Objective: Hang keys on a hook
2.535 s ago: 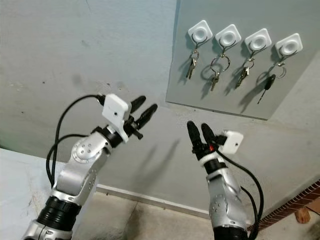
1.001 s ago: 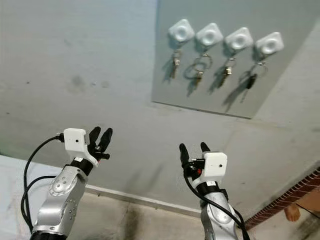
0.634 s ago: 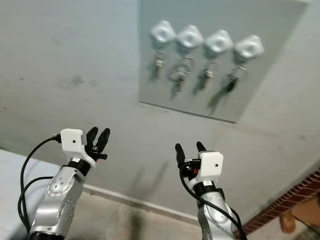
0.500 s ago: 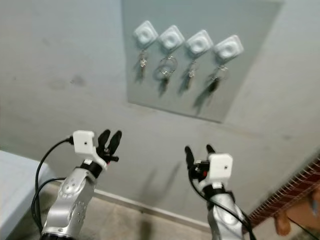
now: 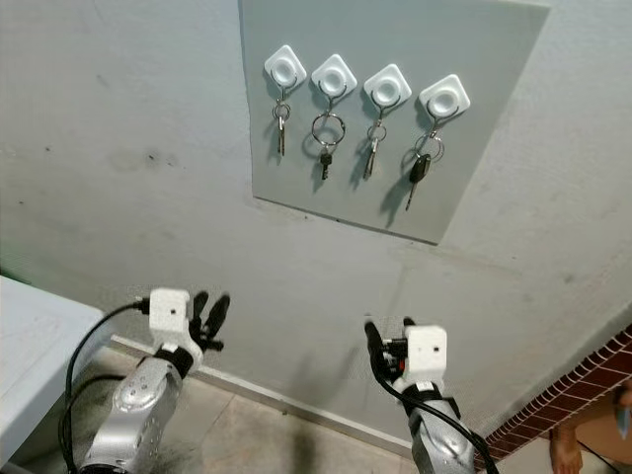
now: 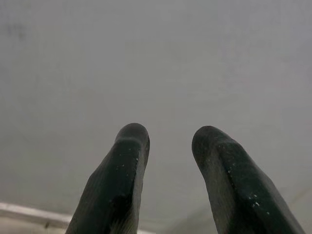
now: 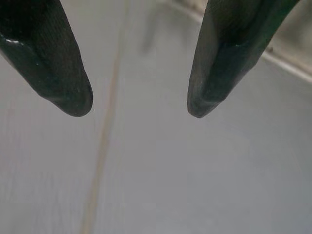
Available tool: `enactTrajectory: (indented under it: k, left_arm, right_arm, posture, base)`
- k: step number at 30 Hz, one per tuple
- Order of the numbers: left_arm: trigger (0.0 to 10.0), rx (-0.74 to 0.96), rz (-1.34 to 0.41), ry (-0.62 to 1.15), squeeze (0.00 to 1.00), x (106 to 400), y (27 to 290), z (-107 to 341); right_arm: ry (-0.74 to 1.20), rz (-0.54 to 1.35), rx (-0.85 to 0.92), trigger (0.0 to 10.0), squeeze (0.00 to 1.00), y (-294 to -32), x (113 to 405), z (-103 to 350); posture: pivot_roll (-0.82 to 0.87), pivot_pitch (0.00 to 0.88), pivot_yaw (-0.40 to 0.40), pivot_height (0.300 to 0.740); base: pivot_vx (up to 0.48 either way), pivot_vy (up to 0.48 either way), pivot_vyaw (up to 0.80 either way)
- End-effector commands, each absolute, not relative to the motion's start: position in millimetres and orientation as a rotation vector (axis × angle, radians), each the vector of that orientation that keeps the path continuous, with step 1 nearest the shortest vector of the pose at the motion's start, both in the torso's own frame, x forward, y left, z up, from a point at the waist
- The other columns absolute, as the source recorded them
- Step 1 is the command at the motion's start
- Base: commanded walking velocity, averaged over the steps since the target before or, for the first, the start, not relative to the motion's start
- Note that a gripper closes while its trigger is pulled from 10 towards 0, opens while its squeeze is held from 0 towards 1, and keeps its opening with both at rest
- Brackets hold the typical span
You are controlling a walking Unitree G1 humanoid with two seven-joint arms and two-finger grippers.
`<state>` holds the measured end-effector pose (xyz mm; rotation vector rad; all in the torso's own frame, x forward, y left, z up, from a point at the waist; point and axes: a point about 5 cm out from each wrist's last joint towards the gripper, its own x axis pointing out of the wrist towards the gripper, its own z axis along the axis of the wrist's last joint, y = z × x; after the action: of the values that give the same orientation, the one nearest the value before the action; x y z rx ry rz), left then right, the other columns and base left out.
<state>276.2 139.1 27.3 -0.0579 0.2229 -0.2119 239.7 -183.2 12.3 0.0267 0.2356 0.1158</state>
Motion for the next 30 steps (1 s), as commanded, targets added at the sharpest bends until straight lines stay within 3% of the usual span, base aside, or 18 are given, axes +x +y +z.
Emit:
enactTrajectory:
  k: [1, 10, 12, 19, 30]
  left_arm:
    - [10.0, -0.047, -0.199, 0.235, 0.0, 279, 140, 23]
    - [10.0, -0.049, -0.18, 0.433, 0.0, 267, 139, -14]
    - [10.0, -0.02, -0.181, 0.556, 0.0, 252, 142, -34]
    - [10.0, 0.054, -0.225, 0.733, 0.0, 218, 148, -62]
    - [10.0, 0.053, -0.183, 0.847, 0.0, 189, 166, -79]
  right_arm:
    - [0.26, 0.111, 0.005, 10.0, 0.0, -186, 241, 6]
    - [0.465, 0.092, -0.033, 10.0, 0.0, -194, 227, -33]
    - [0.562, 0.083, -0.051, 10.0, 0.0, -194, 213, -49]
    - [0.786, -0.054, 0.02, 10.0, 0.0, -206, 170, -79]
    - [0.944, -0.208, 0.126, 10.0, 0.0, -215, 115, -101]
  posture:
    - [0.07, 0.0, -0.037, 0.74]
    - [0.07, 0.0, -0.034, 0.74]
    - [0.06, 0.0, -0.03, 0.74]
    - [0.06, 0.0, -0.022, 0.74]
    - [0.02, 0.0, 0.025, 0.74]
  base:
    - [0.0, 0.0, 0.0]
    - [0.0, 0.0, 0.0]
    - [0.0, 0.0, 0.0]
    - [0.0, 0.0, 0.0]
    - [0.0, 0.0, 0.0]
